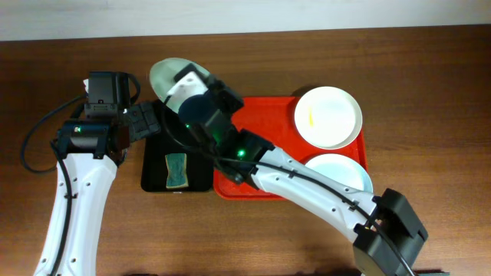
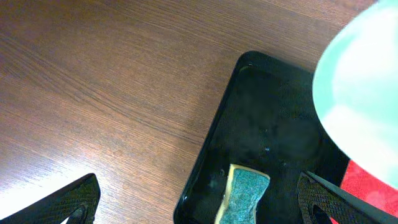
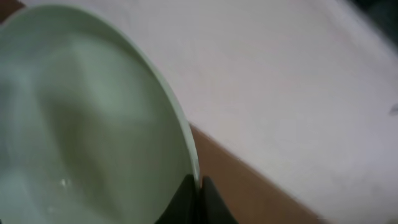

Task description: Clean dirty plates on tray and stack at the side

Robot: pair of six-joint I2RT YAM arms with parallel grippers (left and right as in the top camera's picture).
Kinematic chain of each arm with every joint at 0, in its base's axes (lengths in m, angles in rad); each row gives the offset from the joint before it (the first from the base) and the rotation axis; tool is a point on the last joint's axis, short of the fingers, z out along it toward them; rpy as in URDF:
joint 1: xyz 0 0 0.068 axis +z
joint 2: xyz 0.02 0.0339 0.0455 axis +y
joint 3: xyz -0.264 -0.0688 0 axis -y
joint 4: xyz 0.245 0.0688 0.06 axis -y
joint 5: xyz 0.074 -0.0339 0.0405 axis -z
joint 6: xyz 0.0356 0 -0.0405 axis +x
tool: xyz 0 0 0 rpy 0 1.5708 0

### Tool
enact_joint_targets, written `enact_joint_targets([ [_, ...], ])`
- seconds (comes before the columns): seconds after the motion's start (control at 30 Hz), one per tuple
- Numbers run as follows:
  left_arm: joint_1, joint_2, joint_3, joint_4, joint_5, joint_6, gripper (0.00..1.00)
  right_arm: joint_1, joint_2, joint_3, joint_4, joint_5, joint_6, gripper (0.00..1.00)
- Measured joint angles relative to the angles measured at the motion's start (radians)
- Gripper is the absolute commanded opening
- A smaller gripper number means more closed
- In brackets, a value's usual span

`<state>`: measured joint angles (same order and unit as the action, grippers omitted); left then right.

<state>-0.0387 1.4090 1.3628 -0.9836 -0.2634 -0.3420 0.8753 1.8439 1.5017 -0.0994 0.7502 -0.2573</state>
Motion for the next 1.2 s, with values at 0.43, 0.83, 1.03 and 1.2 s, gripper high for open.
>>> enact_joint_targets([
  [0.43,0.000,0.000,0.000,0.000,0.000,0.000,0.99,-0.185,-0.002,0.003,-0.362,-0.455,0.555,0.04],
  [0.83,0.000,0.000,0.000,0.000,0.000,0.000,0.99,-0.518,-0.002,0.003,-0.406,-1.049,0.650,0.04],
  [1.03,0.000,0.000,0.000,0.000,0.000,0.000,0.99,-0.786,-0.003,0.005,-0.542,-1.271,0.657,0.04],
  [1.2,0.000,0.000,0.000,0.000,0.000,0.000,0.99,-1.036,-0.003,0.005,-0.715,-1.307,0.666,0.04],
])
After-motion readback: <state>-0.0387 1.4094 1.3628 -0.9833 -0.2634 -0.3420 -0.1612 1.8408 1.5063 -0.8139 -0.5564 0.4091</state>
